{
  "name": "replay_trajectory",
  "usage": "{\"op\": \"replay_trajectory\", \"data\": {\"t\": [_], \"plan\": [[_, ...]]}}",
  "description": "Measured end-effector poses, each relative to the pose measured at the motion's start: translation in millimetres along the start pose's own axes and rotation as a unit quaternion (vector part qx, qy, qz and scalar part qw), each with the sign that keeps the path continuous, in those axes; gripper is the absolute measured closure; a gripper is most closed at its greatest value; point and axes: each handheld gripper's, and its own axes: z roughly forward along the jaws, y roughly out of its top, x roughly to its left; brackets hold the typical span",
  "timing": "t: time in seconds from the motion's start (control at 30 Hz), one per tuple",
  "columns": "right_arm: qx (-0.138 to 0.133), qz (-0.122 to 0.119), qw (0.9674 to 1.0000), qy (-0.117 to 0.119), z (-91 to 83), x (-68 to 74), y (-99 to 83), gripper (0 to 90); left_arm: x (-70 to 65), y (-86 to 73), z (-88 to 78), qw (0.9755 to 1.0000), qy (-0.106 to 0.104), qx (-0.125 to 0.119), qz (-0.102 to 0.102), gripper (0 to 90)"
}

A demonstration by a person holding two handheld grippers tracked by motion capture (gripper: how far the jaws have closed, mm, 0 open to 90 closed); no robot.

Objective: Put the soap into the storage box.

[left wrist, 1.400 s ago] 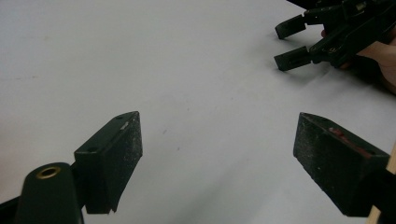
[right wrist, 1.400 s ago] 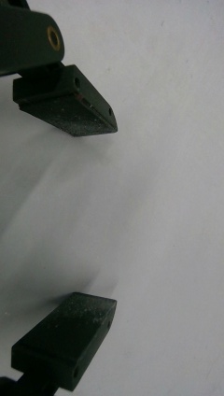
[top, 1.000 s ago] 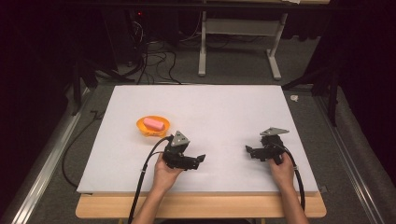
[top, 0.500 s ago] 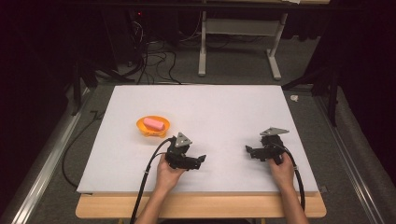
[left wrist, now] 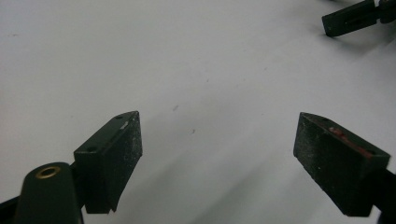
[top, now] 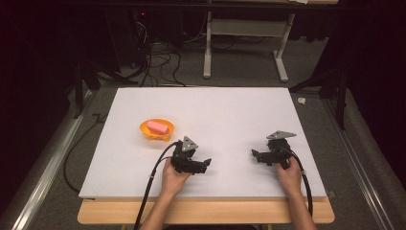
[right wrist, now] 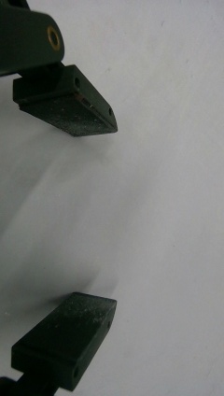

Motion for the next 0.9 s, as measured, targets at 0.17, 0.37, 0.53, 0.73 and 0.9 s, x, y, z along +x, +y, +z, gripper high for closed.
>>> {"op": "replay_trajectory", "data": {"t": [0.17, 0.37, 0.53, 0.73, 0.9], "plan": [[0.0, -0.001, 1.0, 0.0, 0.1, -0.1, 0.0, 14.4, 0.4, -1.3, 2.6, 1.0, 0.004, 0.001, 0.001, 16.1], [0.0, 0.0, 1.0, 0.0, 0.0, 0.0, 0.0, 14.4, 2.0, -4.2, 7.7, 0.9999, 0.011, 0.003, -0.003, 16.0], [0.0, 0.0, 1.0, 0.0, 0.0, 0.0, 0.0, 14.4, 1.5, -7.1, 14.0, 0.9996, 0.024, 0.013, 0.002, 15.9], [0.0, 0.001, 1.0, 0.0, -0.1, 0.2, -0.1, 14.4, -3.2, -6.8, 20.6, 0.9978, 0.052, 0.037, 0.016, 15.1], [0.0, 0.0, 1.0, 0.0, 0.0, 0.0, 0.0, 14.4, -2.1, -7.0, 20.6, 0.9981, 0.048, 0.037, 0.012, 14.9]]}}
